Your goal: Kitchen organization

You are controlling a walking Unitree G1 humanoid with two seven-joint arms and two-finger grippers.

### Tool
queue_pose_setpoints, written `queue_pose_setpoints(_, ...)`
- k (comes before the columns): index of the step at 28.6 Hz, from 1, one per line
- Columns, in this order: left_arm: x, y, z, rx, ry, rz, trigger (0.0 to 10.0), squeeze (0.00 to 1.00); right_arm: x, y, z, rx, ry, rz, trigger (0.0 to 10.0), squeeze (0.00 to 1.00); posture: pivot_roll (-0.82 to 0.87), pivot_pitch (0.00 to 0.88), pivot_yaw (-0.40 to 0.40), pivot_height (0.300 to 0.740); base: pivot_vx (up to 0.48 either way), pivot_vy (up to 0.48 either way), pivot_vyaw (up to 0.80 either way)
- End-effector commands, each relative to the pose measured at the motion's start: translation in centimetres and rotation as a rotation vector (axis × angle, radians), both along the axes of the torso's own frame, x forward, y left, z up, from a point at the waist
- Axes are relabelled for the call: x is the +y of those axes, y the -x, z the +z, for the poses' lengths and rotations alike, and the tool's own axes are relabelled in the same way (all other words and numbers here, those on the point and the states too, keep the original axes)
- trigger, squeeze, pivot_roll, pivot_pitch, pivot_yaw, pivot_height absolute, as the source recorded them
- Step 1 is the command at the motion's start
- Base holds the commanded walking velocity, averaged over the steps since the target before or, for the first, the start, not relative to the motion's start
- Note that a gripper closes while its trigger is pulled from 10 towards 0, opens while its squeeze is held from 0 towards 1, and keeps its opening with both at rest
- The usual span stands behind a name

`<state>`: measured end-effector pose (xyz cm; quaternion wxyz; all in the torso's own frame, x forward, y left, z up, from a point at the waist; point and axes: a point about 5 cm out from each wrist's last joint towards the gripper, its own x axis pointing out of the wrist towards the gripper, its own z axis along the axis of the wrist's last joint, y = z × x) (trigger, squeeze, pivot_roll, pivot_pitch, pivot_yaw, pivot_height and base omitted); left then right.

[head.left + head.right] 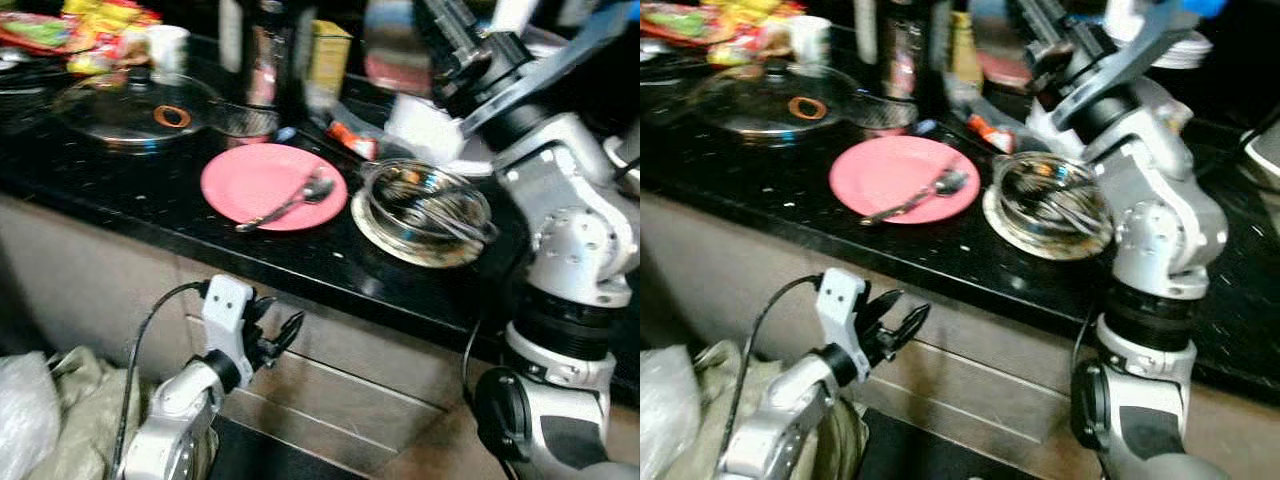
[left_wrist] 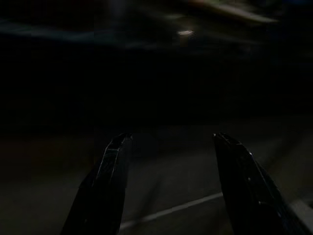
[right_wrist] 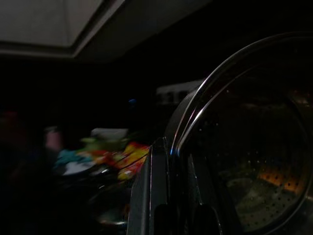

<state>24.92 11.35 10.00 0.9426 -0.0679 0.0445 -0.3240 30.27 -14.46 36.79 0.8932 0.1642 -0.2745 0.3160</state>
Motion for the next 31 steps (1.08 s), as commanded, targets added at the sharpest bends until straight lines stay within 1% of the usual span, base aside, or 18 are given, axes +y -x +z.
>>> queue_pose_setpoints(1,-0.4,0.5,-0.1,0.019,0.011,-0.055,10.0,0.00,0.1,0.5,0.2,-0.016,-0.008,0.017,0.1,0.00,0.16,0.021,-0.158,0.740,0.000,0.000,-0.78)
queue_pose_setpoints(2,-0.7,0.8,0.0,0.033,0.028,-0.114,10.0,0.00,0.0,0.5,0.2,-0.013,-0.011,0.015,0.7,0.00,0.16,0.020,-0.157,0.740,0.000,0.000,-0.79)
queue_pose_setpoints(3,-1.2,1.4,0.1,0.057,0.053,-0.202,10.0,0.00,-0.1,0.5,0.2,-0.010,-0.014,0.010,2.9,0.00,0.16,0.020,-0.157,0.740,0.000,0.000,-0.79)
queue_pose_setpoints(4,-1.2,1.4,0.1,0.057,0.053,-0.202,10.0,0.00,-0.1,0.5,0.2,-0.010,-0.014,0.010,2.9,0.00,0.16,0.020,-0.157,0.740,0.000,0.000,-0.79)
queue_pose_setpoints(5,-1.9,2.2,0.3,0.077,0.073,-0.293,10.0,0.00,-0.2,0.5,0.1,-0.006,-0.019,0.007,3.6,0.00,0.15,0.017,-0.155,0.740,0.000,0.000,-0.78)
queue_pose_setpoints(6,-1.9,2.2,0.3,0.077,0.073,-0.293,10.0,0.00,-0.2,0.5,0.1,-0.006,-0.019,0.007,3.6,0.00,0.15,0.017,-0.155,0.740,0.000,0.000,-0.78)
queue_pose_setpoints(8,-2.7,3.1,0.4,0.106,0.096,-0.402,10.0,0.00,-0.4,0.5,0.1,0.003,-0.029,-0.010,10.0,0.00,0.15,0.016,-0.151,0.740,0.000,0.000,-0.79)
queue_pose_setpoints(13,-2.9,3.1,0.4,0.110,0.095,-0.418,10.0,0.00,-0.8,0.2,-0.1,0.022,-0.037,-0.044,10.0,0.00,0.15,0.016,-0.149,0.740,0.000,0.000,-0.79)
queue_pose_setpoints(17,-2.9,3.0,0.4,0.103,0.086,-0.418,10.0,0.00,-1.5,-0.5,-0.7,0.070,-0.038,-0.108,10.0,0.00,0.15,0.017,-0.151,0.740,0.000,0.000,-0.78)
queue_pose_setpoints(18,-2.9,3.0,0.5,0.099,0.082,-0.415,10.0,0.00,-2.0,-1.2,-1.3,0.117,-0.029,-0.166,10.0,0.00,0.15,0.017,-0.152,0.740,0.000,0.000,-0.78)
queue_pose_setpoints(19,-2.9,3.0,0.5,0.099,0.082,-0.415,10.0,0.00,-2.0,-1.2,-1.3,0.117,-0.029,-0.166,10.0,0.00,0.15,0.017,-0.152,0.740,0.000,0.000,-0.78)
queue_pose_setpoints(21,-3.0,2.8,0.7,0.090,0.073,-0.407,10.0,0.00,-3.0,-2.5,-3.1,0.204,0.037,-0.330,10.0,0.00,0.15,0.017,-0.154,0.740,0.000,0.000,-0.78)
queue_pose_setpoints(22,-3.0,2.8,0.7,0.090,0.073,-0.407,10.0,0.00,-3.0,-2.5,-3.1,0.204,0.037,-0.330,10.0,0.00,0.15,0.017,-0.154,0.740,0.000,0.000,-0.78)
queue_pose_setpoints(23,-3.0,2.7,0.8,0.085,0.073,-0.401,10.0,0.00,-3.5,-2.9,-3.9,0.238,0.053,-0.390,10.0,0.00,0.15,0.016,-0.154,0.740,0.000,0.000,-0.79)
queue_pose_setpoints(26,-3.1,2.6,0.9,0.083,0.075,-0.396,10.0,0.00,-3.8,-3.1,-4.5,0.257,0.059,-0.421,10.0,0.00,0.15,0.016,-0.154,0.740,0.000,0.000,-0.79)
queue_pose_setpoints(28,-3.1,2.5,1.0,0.085,0.076,-0.388,10.0,0.00,-4.2,-3.2,-5.9,0.297,0.046,-0.458,10.0,0.00,0.15,0.016,-0.155,0.740,0.000,0.000,-0.78)
queue_pose_setpoints(29,-3.1,2.5,1.0,0.085,0.076,-0.388,10.0,0.00,-4.2,-3.2,-5.9,0.297,0.046,-0.458,10.0,0.00,0.15,0.016,-0.155,0.740,0.000,0.000,-0.78)
queue_pose_setpoints(31,-3.1,2.4,1.1,0.085,0.075,-0.385,10.0,0.00,-4.2,-3.3,-6.7,0.321,0.085,-0.486,10.0,0.00,0.15,0.016,-0.155,0.740,0.000,0.000,-0.79)
